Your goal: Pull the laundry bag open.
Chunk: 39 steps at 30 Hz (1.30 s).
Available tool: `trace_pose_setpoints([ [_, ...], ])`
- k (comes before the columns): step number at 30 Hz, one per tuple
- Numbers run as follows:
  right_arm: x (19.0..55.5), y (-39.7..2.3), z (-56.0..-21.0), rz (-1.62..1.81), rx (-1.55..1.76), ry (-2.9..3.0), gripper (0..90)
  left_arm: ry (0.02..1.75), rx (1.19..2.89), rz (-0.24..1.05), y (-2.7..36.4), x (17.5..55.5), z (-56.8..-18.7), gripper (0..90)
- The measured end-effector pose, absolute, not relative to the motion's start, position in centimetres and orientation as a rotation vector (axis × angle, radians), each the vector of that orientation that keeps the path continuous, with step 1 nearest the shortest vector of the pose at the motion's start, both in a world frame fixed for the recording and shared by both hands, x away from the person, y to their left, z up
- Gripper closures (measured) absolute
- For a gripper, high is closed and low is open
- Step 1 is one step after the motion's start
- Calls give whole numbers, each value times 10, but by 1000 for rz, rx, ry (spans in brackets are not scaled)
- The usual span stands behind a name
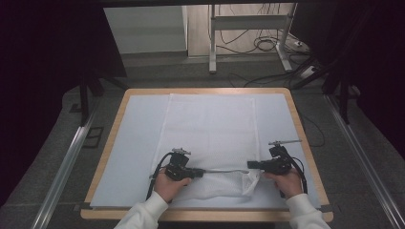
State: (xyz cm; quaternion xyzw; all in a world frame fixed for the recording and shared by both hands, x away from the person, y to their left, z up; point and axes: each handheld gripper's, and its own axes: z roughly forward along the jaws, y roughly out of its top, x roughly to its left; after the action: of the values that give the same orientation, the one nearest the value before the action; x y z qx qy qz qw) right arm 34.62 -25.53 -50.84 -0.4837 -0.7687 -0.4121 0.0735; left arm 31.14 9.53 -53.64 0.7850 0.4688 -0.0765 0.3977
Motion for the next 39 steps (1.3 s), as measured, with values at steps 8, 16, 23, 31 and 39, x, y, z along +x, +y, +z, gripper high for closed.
trace_pose_setpoints([
  [8, 346, -256, -509, -1234, -1452, -2305, 885, 1183, 1994, -190, 98, 311, -536, 870],
  [16, 346, -256, -509, -1234, -1457, -2305, 885, 1194, 1985, -188, 104, 310, -536, 870],
  [23, 346, -256, -509, -1235, -1459, -2308, 885, 1201, 1977, -192, 109, 309, -536, 869],
  [31, 346, -257, -509, -1237, -1461, -2312, 885, 1206, 1975, -179, 115, 307, -535, 870],
  [39, 346, -256, -509, -1236, -1458, -2319, 885, 1214, 1967, -180, 119, 305, -536, 870],
])
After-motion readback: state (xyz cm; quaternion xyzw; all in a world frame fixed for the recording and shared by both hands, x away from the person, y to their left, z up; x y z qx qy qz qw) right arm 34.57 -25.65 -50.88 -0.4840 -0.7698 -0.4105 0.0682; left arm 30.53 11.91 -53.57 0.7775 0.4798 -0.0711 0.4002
